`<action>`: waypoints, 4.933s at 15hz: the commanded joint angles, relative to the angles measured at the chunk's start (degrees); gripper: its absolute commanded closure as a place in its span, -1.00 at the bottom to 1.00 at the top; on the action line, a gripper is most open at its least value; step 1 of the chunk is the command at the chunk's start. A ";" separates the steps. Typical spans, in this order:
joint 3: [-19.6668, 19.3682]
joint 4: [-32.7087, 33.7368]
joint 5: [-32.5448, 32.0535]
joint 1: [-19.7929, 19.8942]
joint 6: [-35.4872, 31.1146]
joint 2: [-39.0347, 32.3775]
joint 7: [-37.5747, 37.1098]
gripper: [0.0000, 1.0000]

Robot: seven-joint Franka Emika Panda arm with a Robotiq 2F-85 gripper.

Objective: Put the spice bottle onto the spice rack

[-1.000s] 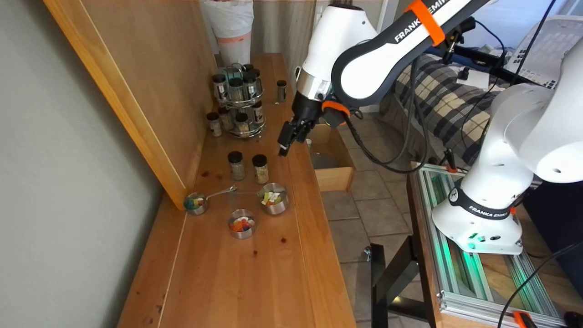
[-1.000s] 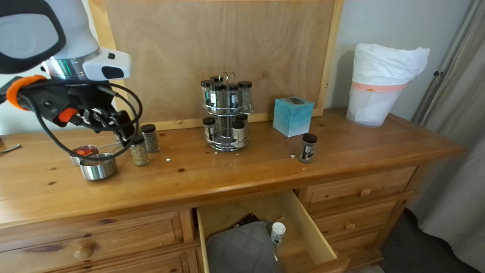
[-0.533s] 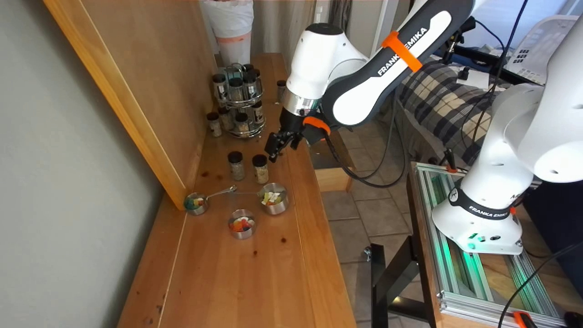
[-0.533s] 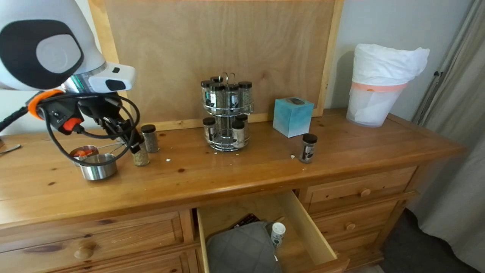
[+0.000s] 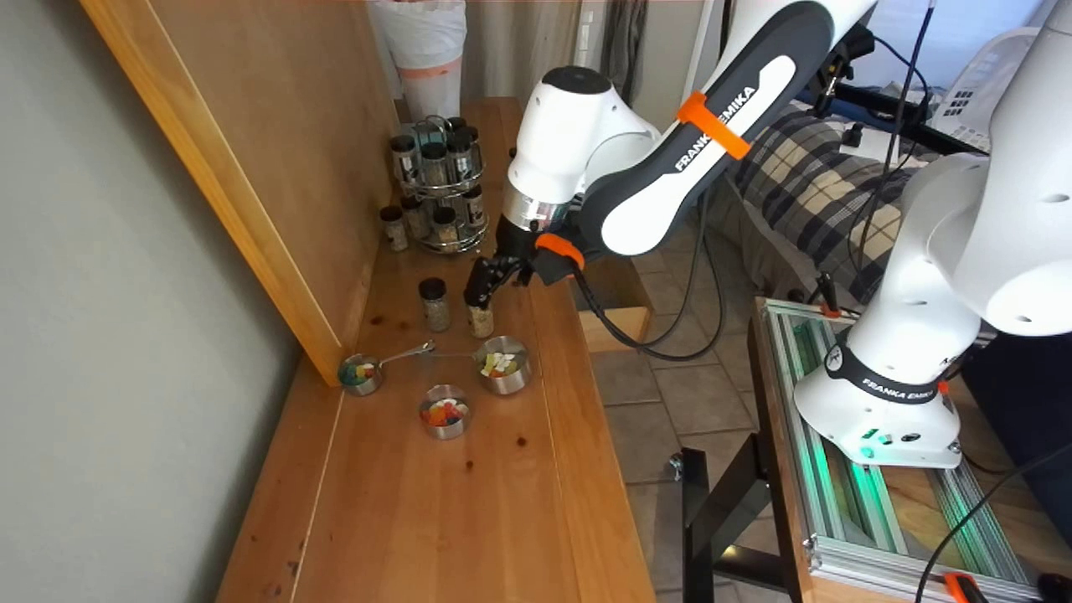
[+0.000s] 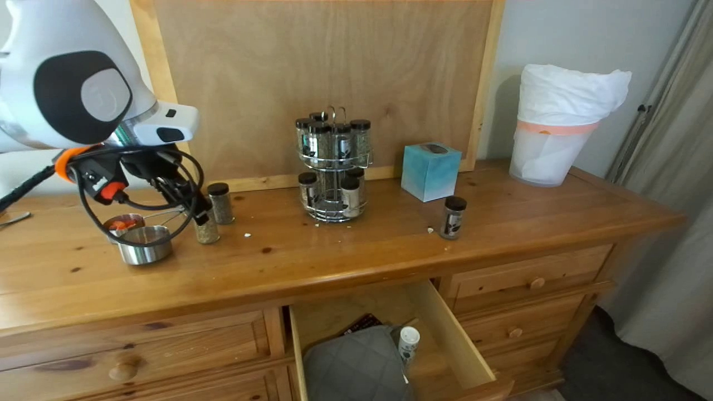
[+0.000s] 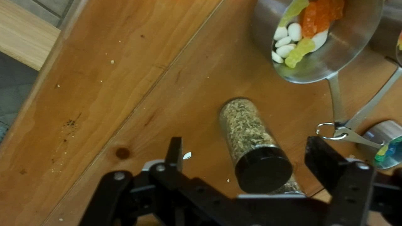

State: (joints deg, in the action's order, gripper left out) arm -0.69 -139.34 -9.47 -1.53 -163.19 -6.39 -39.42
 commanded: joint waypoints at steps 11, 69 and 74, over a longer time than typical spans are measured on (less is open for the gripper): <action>-11.14 7.82 -30.47 -11.05 -1.56 -9.27 -29.76 -1.00; -33.05 6.37 -93.32 -25.32 9.32 0.54 -87.68 0.53; -34.23 5.29 -105.10 -23.73 10.17 0.08 -98.23 0.53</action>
State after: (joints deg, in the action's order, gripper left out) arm -34.47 -132.21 -108.21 -25.77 -153.89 -7.25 -130.80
